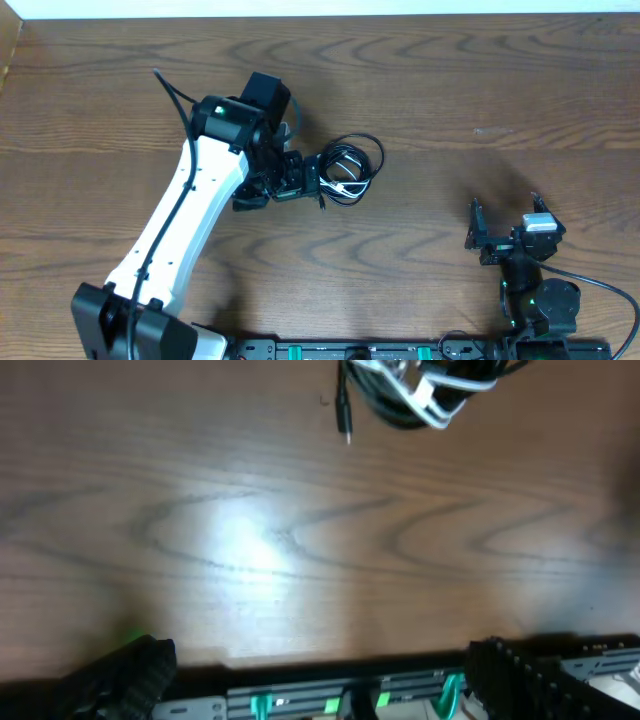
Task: Untangle cables
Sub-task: 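Move the left gripper forward over the tangled cable bundle, then lower the left gripper and grasp the white cable in the bundle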
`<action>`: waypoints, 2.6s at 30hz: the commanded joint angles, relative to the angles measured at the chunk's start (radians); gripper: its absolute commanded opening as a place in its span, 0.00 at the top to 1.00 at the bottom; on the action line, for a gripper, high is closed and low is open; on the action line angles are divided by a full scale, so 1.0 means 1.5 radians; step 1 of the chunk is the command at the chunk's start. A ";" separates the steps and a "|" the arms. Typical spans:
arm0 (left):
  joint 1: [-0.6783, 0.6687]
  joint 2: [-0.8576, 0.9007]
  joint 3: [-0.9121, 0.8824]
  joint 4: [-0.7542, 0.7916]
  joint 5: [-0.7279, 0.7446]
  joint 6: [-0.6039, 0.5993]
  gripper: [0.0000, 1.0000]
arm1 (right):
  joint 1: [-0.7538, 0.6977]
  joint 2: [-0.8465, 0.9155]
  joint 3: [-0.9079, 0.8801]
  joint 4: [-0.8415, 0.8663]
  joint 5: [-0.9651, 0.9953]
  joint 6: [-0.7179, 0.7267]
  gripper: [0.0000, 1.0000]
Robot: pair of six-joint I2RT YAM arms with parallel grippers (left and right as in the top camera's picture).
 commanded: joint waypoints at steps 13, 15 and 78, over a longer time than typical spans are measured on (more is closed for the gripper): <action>-0.047 0.064 -0.026 -0.001 0.047 -0.006 0.02 | -0.003 -0.005 -0.001 -0.003 0.001 -0.005 0.01; -0.061 0.064 -0.038 0.017 0.037 -0.006 0.02 | -0.003 -0.004 -0.001 -0.003 0.001 -0.005 0.01; -0.160 0.245 -0.059 0.384 -0.129 -0.448 0.32 | -0.003 -0.004 -0.001 -0.003 0.001 -0.005 0.01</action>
